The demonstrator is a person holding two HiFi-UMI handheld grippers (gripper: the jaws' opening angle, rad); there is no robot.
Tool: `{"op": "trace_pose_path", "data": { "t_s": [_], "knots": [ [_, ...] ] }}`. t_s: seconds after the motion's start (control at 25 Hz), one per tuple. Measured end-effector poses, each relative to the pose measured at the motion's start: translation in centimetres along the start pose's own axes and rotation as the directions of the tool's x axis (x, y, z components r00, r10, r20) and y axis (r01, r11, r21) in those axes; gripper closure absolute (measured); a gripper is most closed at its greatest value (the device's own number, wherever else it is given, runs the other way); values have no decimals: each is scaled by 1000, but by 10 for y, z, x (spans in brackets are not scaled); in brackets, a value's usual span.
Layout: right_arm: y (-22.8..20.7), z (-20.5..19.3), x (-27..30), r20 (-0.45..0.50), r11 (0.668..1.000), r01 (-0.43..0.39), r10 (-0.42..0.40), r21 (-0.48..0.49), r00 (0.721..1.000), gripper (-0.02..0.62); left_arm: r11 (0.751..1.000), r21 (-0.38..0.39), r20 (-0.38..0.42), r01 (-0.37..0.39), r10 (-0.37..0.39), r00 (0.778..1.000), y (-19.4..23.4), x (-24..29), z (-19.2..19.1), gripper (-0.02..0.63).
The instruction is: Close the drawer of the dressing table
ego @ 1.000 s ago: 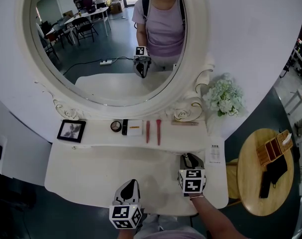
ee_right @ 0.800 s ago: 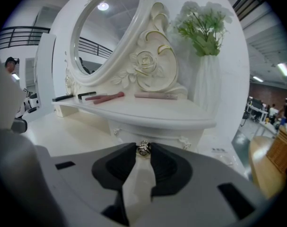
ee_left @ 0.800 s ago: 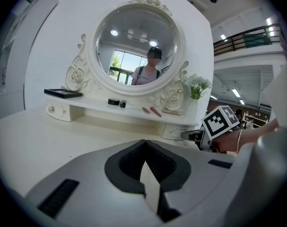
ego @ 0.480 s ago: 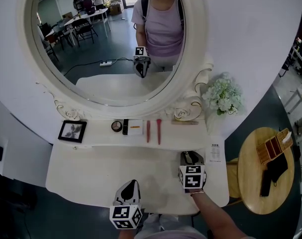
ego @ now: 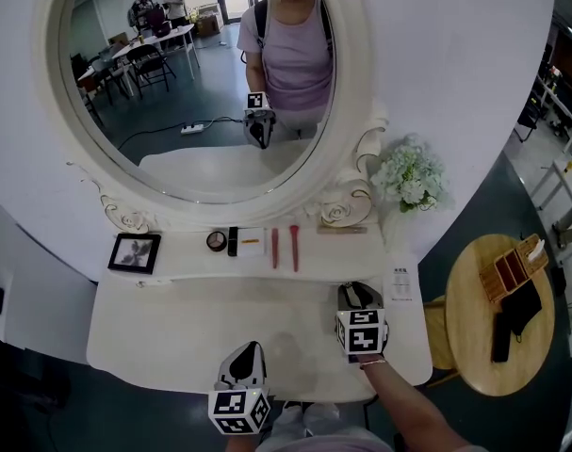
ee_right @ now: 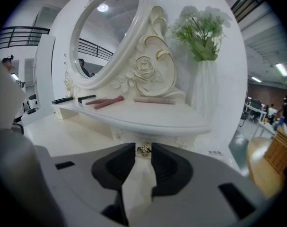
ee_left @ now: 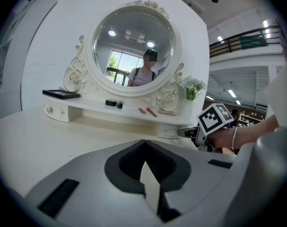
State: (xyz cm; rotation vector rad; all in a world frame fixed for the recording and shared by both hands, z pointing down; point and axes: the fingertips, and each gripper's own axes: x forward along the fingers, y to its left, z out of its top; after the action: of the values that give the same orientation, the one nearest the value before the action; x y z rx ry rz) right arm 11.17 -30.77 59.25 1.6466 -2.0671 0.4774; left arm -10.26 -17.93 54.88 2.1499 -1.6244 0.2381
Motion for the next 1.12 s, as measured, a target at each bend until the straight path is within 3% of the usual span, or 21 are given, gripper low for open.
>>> {"op": "trace_pose_path", "data": {
  "t_s": [0.24,1.12],
  "knots": [
    [10,5,-27,36,1000,-9,9,-4,999,494,999,12,11,30,-30,999,-5,-3,3,604],
    [18,-7,-154,136,992,16,-33,122,990,580,976,97,22,197,-200,980,-38,-9,13,604]
  ]
}}
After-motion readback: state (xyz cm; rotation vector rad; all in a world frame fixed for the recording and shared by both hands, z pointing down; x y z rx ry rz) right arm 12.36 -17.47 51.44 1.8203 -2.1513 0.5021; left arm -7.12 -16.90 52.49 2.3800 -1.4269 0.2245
